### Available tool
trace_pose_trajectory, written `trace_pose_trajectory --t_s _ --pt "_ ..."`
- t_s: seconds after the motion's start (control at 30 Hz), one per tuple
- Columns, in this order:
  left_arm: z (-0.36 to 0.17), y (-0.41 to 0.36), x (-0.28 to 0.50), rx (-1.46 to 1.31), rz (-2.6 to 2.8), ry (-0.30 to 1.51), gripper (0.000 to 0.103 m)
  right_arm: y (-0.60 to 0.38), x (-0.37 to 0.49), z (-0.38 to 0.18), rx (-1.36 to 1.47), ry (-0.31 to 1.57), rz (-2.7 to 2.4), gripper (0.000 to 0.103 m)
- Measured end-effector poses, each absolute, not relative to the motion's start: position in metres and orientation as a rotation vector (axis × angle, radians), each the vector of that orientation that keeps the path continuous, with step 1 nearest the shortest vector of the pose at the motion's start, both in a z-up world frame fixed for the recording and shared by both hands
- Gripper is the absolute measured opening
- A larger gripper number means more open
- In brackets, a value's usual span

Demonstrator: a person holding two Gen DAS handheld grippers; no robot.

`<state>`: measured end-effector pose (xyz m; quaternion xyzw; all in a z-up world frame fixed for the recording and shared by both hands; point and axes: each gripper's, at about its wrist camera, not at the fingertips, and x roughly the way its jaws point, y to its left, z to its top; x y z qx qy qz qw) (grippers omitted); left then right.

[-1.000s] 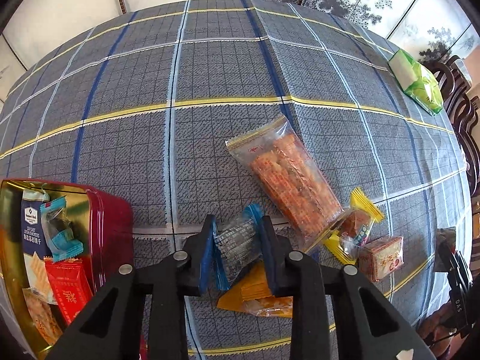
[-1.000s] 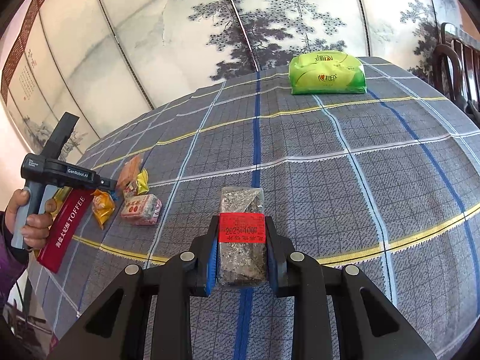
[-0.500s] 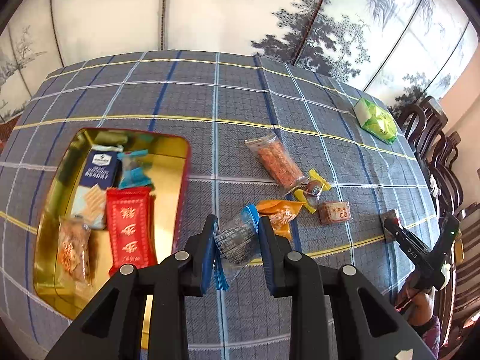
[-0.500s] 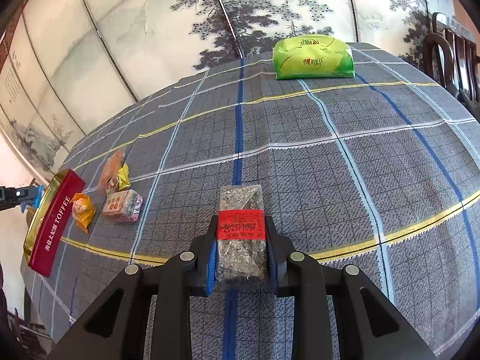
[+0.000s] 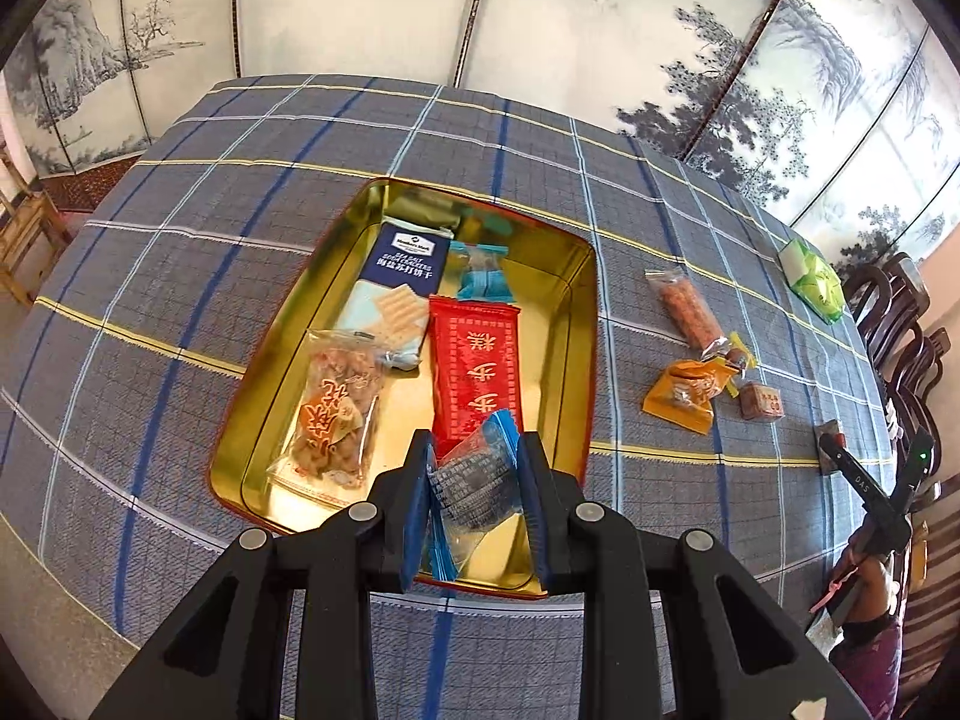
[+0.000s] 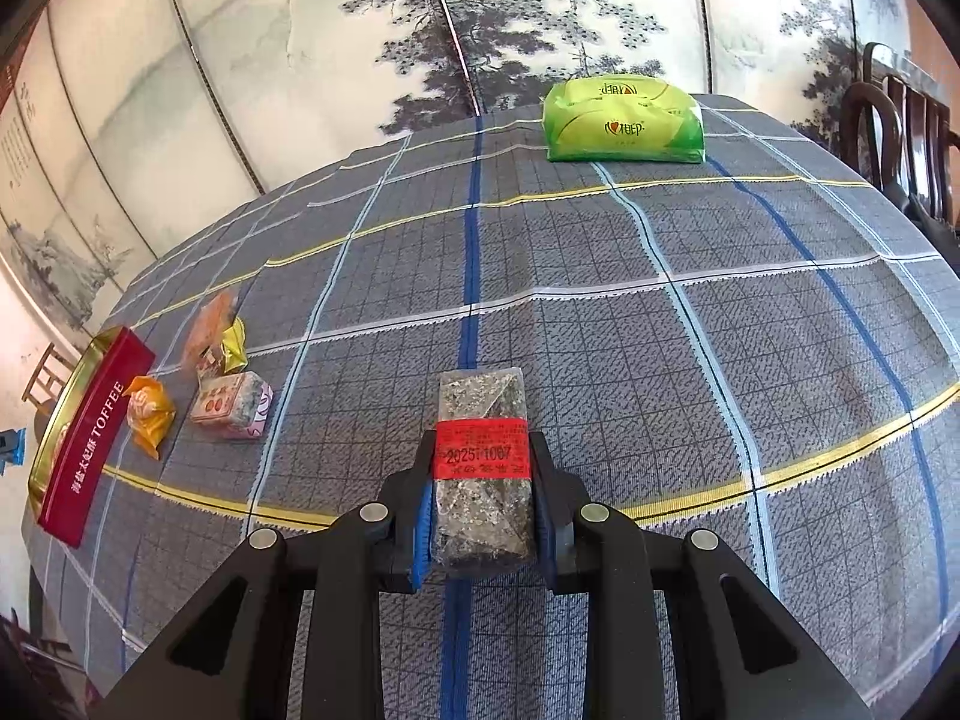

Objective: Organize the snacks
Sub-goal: 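Carry the blue-twist candy into the gold tin and open the left gripper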

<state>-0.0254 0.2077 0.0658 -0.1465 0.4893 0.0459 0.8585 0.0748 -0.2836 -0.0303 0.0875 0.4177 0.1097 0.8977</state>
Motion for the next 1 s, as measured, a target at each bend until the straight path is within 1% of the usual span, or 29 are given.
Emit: trace_pose_trajectory --t_s 0.27,0.57,1.0 --pt "0.055 0.209 -0.028 -0.260 0.118 1.014 0.025 -0.281 0.074 -0.030 0.164 0.866 0.219 0.027" --pt "0.043 0.200 -0.031 -0.133 0.170 0.974 0.025 -0.278 0.074 -0.029 0.136 0.867 0.207 0.027" --pt "0.037 0.195 -0.029 -0.051 0.182 0.934 0.025 -0.277 0.075 -0.029 0.122 0.868 0.201 0.027"
